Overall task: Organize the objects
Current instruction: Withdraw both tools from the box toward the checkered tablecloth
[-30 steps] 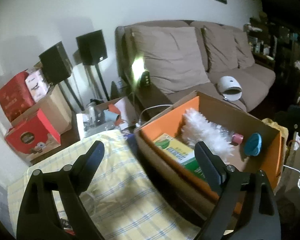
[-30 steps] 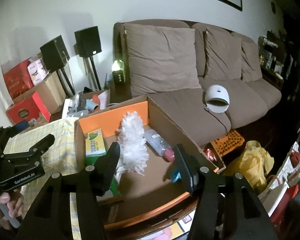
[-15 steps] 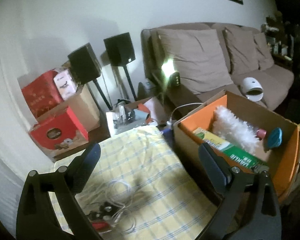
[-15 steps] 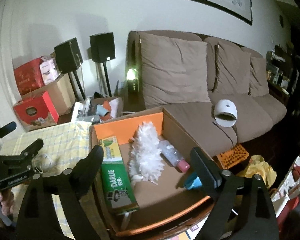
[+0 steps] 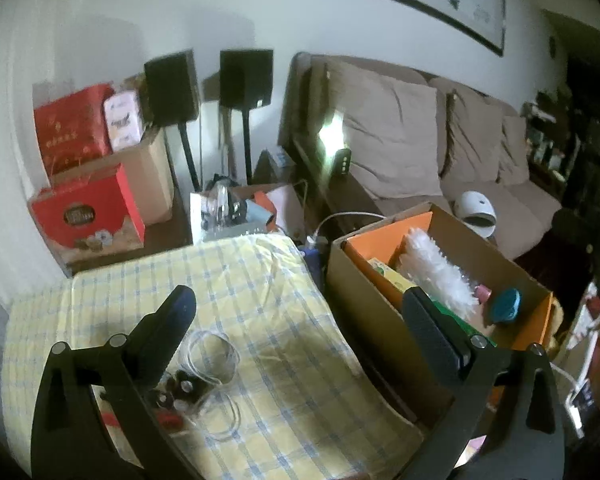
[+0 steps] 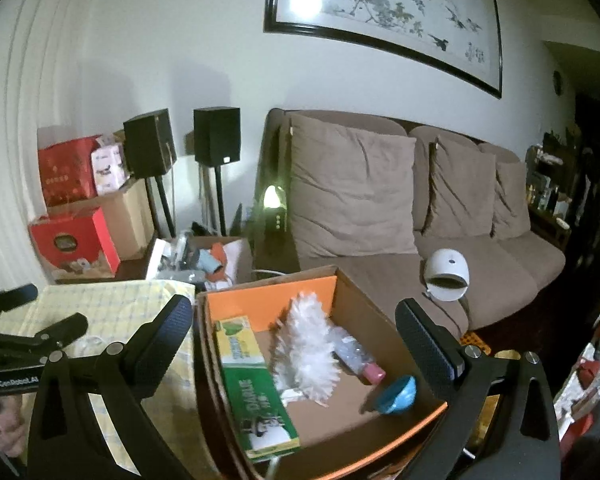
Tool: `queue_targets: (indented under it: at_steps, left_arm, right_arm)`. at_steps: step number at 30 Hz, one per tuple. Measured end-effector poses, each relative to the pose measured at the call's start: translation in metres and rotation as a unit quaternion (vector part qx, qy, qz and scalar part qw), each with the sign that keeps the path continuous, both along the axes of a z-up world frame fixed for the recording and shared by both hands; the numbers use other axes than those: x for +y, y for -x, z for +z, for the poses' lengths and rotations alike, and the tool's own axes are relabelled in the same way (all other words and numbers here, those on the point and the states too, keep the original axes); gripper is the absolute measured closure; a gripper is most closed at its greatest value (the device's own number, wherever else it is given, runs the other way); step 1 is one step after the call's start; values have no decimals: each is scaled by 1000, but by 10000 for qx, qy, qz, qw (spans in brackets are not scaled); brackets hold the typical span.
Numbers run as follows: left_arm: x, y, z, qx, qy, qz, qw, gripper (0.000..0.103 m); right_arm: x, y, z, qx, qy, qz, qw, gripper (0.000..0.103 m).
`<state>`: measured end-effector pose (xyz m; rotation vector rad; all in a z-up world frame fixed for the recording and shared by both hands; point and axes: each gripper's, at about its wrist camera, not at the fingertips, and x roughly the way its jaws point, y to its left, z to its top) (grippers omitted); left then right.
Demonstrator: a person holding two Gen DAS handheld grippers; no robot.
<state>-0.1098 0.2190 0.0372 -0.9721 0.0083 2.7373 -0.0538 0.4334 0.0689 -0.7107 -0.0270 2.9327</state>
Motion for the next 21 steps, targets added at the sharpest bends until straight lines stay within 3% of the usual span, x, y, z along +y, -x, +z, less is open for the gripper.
queue_targets:
  at_steps: [8, 11, 15, 21]
  left_arm:
    - [-24, 0, 1, -215, -546, -10, 9983, 0]
    - [-29, -3, 5, -156, -557, -81, 9983, 0]
    - [-34, -7, 12, 111, -432, 160, 9989, 0]
    - [-52, -8, 14, 344, -602, 649, 9955, 0]
  right_arm:
    - [-21, 0, 2, 248, -53, -253, 9994, 1]
    - [-22, -3, 1, 505, -63, -530, 9973, 0]
    - [-22, -11, -2, 814, -184, -921, 9923, 0]
    - [-17, -17, 5, 864, 320, -112, 9957, 0]
